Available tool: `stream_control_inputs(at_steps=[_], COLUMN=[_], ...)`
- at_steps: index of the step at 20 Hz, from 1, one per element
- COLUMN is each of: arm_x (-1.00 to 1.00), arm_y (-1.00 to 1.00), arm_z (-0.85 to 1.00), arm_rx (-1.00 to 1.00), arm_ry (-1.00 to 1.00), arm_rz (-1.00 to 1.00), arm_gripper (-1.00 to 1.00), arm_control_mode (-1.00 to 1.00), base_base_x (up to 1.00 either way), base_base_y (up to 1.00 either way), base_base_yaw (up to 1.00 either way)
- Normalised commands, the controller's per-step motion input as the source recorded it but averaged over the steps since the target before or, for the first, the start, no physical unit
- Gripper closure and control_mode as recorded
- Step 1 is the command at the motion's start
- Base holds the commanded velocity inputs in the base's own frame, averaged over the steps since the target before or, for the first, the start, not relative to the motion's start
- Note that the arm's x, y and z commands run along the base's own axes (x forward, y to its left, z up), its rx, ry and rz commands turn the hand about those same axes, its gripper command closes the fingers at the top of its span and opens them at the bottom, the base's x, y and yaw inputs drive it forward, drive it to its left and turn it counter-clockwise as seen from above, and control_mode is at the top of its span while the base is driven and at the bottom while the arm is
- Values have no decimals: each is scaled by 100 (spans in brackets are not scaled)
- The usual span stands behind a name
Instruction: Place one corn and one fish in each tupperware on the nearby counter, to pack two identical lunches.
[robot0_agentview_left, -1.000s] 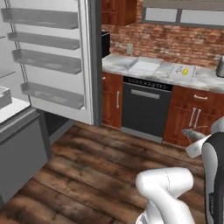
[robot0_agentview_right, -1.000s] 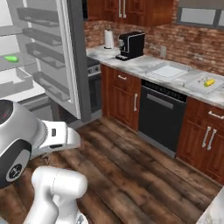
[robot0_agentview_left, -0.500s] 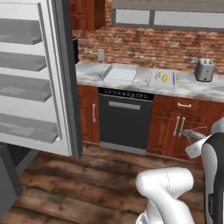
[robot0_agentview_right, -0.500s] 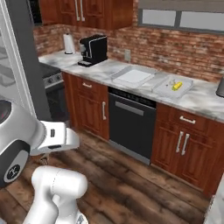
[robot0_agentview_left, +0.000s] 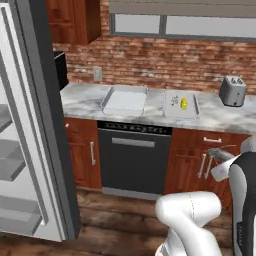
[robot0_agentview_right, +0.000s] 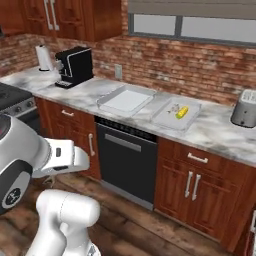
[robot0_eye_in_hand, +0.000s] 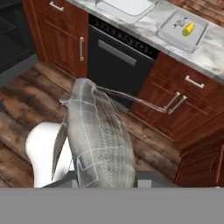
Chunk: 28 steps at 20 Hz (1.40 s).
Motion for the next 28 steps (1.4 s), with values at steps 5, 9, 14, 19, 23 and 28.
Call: stream_control_inputs(at_steps=[5, 9, 14, 19, 23, 28], arm_x=[0, 0, 0, 0, 0, 58], arm_y=[0, 0, 0, 0, 0, 18], arm_z=[0, 0, 0, 0, 0, -6], arm_rx=[0, 0, 0, 0, 0, 0], arm_ry=[0, 0, 0, 0, 0, 0], arm_rz=[0, 0, 0, 0, 0, 0], arm_gripper=[100, 100, 100, 100, 100, 100], arm_control_mode=[100, 100, 100, 100, 100, -100], base_base_x=[100, 100, 100, 100, 98, 18], base_base_y=[28, 47, 8, 0, 0, 0], base_base_yaw=[-13, -14, -6, 0, 0, 0])
